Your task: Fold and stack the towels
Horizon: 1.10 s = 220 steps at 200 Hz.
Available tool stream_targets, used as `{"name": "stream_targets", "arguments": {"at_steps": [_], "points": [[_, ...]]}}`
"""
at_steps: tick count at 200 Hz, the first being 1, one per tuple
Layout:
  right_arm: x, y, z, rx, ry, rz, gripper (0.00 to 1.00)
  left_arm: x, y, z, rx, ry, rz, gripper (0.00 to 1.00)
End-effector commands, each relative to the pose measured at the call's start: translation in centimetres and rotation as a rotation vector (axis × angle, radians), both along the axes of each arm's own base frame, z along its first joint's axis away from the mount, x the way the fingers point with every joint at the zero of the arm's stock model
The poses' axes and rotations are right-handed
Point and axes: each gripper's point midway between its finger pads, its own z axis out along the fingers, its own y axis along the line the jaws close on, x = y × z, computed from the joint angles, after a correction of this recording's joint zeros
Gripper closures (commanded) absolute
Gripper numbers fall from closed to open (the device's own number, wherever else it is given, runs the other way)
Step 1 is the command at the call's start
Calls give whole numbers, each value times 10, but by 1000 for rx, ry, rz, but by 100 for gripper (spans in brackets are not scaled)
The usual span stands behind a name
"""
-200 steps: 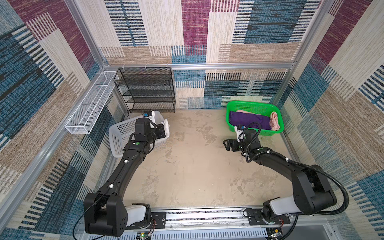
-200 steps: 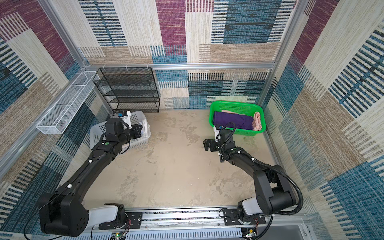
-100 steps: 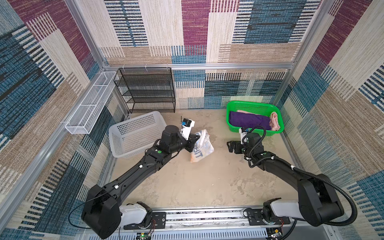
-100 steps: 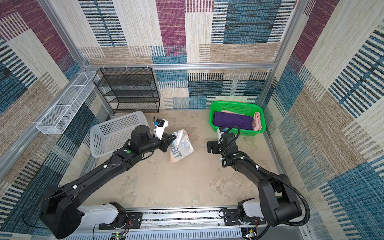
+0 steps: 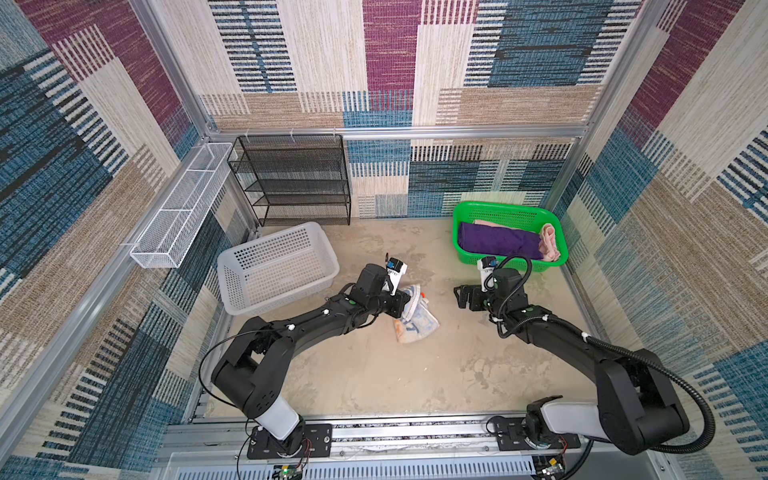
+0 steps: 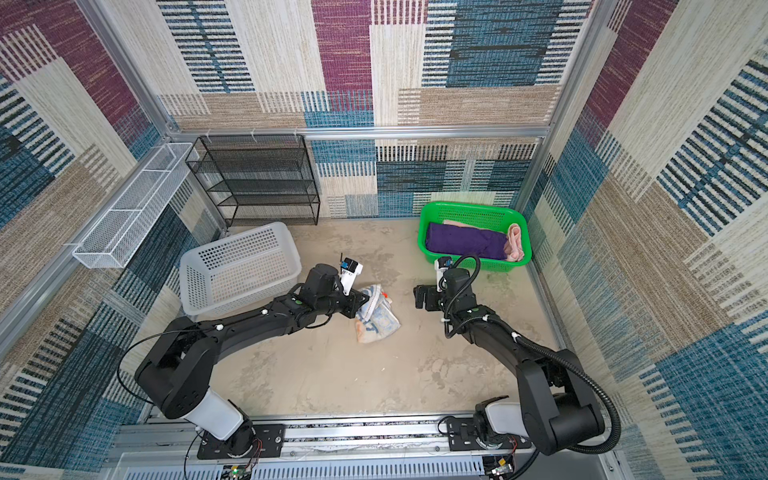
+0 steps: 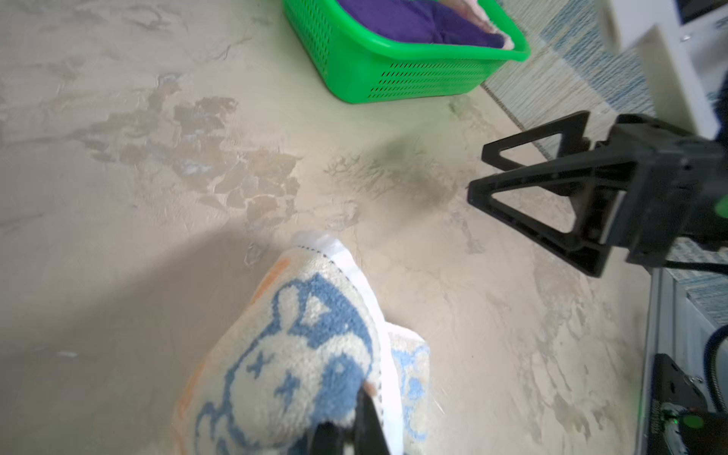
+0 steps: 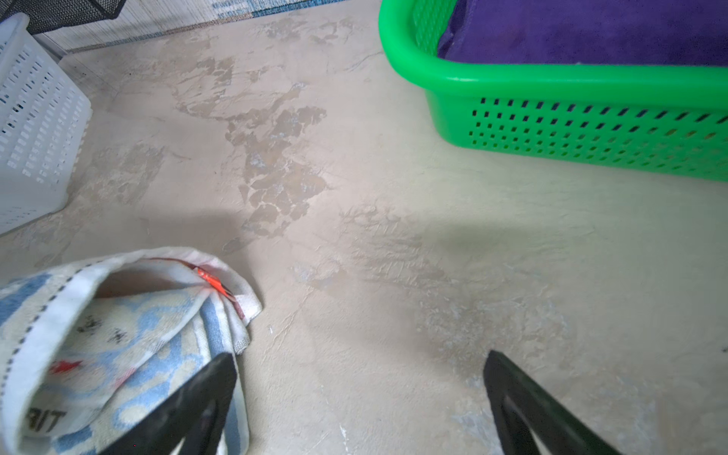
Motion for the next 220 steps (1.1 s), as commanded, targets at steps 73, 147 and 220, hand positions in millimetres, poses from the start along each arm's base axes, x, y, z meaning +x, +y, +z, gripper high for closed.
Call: {"name": "stream_targets", "arguments": {"at_steps": [73, 147, 220], "points": [[-9, 38, -16, 73, 65, 187, 11, 4, 52, -29, 162, 69, 254, 17], [-2, 52, -12, 92, 63, 215, 13, -6, 39, 5, 82, 48, 191, 8], [-2, 52, -15, 84, 70, 217, 12, -15, 18, -11, 313, 73, 200, 37]]}}
